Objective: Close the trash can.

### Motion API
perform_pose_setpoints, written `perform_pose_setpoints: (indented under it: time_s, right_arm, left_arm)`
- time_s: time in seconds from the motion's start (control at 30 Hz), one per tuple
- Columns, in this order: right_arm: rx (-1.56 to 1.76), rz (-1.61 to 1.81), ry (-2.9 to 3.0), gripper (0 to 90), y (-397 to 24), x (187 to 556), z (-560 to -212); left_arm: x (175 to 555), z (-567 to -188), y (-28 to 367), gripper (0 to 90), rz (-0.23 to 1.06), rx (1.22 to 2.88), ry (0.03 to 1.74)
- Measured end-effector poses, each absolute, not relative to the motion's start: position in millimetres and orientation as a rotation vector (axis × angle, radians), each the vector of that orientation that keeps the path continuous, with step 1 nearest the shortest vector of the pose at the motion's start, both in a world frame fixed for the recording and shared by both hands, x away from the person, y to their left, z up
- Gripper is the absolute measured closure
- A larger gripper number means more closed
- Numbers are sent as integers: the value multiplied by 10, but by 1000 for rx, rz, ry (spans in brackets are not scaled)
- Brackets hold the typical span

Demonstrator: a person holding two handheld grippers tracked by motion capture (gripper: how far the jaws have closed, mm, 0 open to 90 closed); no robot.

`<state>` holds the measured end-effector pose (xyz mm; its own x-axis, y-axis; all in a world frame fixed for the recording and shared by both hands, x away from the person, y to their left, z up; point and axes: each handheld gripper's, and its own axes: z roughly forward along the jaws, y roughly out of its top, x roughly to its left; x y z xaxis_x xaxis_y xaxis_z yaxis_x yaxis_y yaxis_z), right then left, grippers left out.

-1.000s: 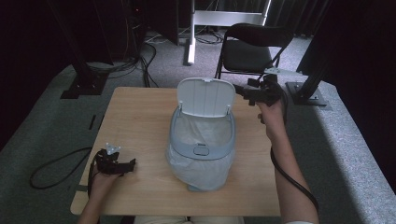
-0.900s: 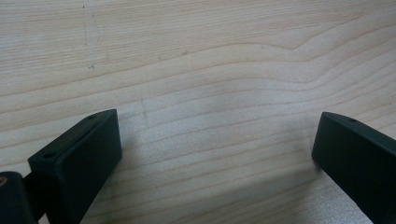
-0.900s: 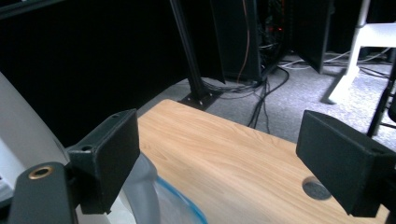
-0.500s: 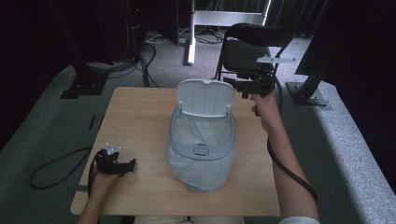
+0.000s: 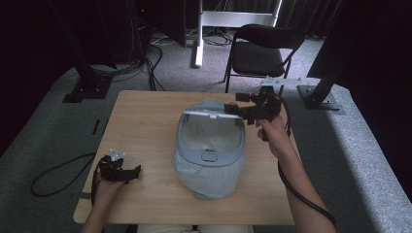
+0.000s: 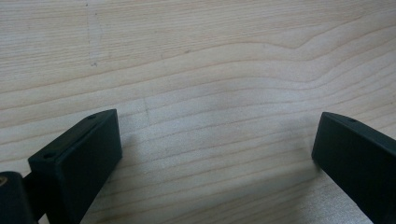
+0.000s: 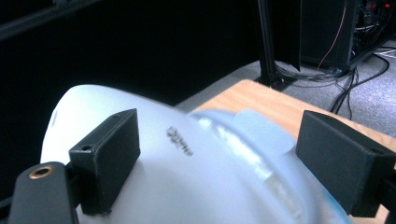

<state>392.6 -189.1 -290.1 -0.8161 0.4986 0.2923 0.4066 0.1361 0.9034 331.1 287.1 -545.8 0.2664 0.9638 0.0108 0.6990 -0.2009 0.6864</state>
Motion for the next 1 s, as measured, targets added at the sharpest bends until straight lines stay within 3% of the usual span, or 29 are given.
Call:
perform_pose_setpoints:
  time_s: [1.0]
  right_arm:
    - [750,1461,2304,108,-1488,3287,-3253]
  left_arm:
    - [3295,-5459,2880,16,610,1980,1495]
